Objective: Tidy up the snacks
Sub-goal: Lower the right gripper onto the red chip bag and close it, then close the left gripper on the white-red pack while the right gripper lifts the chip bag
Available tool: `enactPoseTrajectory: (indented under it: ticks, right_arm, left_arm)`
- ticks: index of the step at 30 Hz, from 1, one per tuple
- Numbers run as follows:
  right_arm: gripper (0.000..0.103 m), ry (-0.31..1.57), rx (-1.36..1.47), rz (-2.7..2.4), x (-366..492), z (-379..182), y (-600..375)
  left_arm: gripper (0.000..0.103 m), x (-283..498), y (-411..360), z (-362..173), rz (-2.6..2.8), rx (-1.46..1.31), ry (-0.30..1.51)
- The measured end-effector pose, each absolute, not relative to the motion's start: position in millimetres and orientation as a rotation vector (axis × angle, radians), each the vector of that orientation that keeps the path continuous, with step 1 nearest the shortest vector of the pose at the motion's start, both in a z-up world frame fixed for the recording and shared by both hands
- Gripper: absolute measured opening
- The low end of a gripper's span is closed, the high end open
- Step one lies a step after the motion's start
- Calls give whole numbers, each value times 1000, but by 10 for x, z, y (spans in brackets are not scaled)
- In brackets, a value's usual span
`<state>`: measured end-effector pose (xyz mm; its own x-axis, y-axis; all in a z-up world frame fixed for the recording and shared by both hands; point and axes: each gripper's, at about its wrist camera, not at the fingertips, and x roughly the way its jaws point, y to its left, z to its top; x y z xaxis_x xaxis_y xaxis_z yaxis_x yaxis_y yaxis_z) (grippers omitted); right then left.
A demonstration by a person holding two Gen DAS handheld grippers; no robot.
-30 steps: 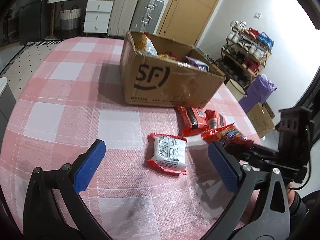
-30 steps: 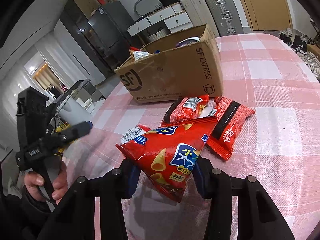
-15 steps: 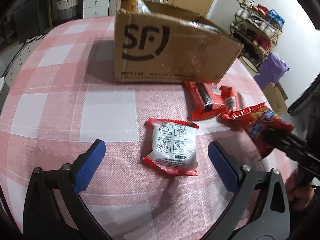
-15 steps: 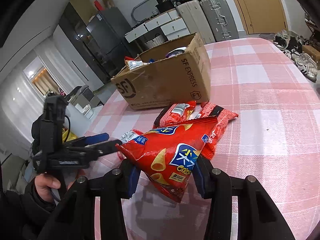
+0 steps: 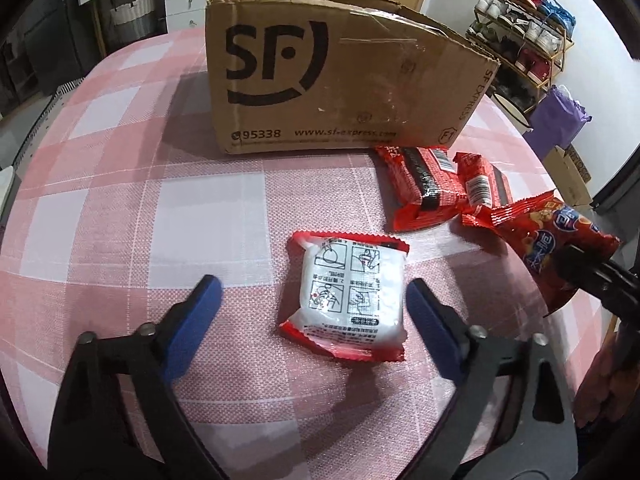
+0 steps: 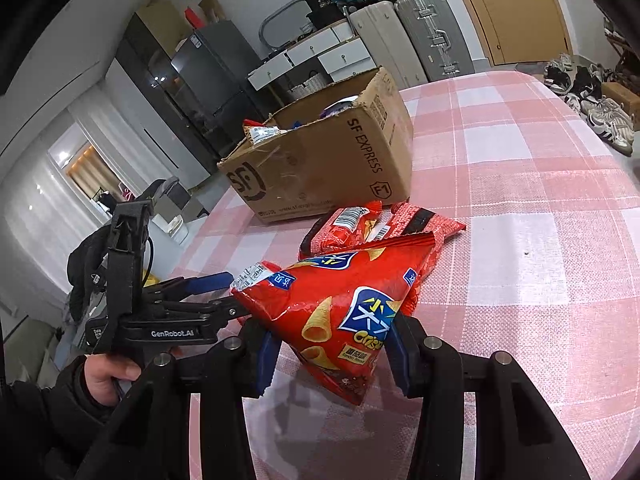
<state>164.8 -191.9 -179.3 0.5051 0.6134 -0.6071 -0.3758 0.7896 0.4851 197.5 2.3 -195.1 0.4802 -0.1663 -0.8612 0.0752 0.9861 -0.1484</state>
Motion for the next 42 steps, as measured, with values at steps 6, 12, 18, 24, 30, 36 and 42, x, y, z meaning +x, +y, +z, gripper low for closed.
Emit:
enactPoseTrajectory:
  ticks: [6, 12, 18, 24, 30, 36, 42]
  right_arm:
    - [46, 846, 310, 604, 1639, -1781, -1924]
    - [46, 846, 305, 602, 1602, -1758, -1913]
    - [46, 828, 301, 600, 1535, -1666, -1902]
    - [46, 803, 292, 606, 1431, -1523, -1892]
    - [46, 758, 283, 601, 1332, -1293, -1939]
    - [46, 735, 289, 605, 1281, -1153, -1964]
    - [46, 691, 298, 621, 1262, -921, -1955]
  left_arm:
    - [49, 1938, 54, -1890, -169, -97, 1051]
    - [40, 1850, 127, -1881, -233, -111, 1033]
    - [40, 1712, 145, -1826, -240, -114, 1008]
    - [40, 1554, 189, -1649, -247, -117, 971]
    - [40, 1493, 189, -1488, -254, -118, 939]
    - [40, 1386, 235, -1247, -272, -123, 894]
    - [40, 1318, 280, -957, -284, -126, 854]
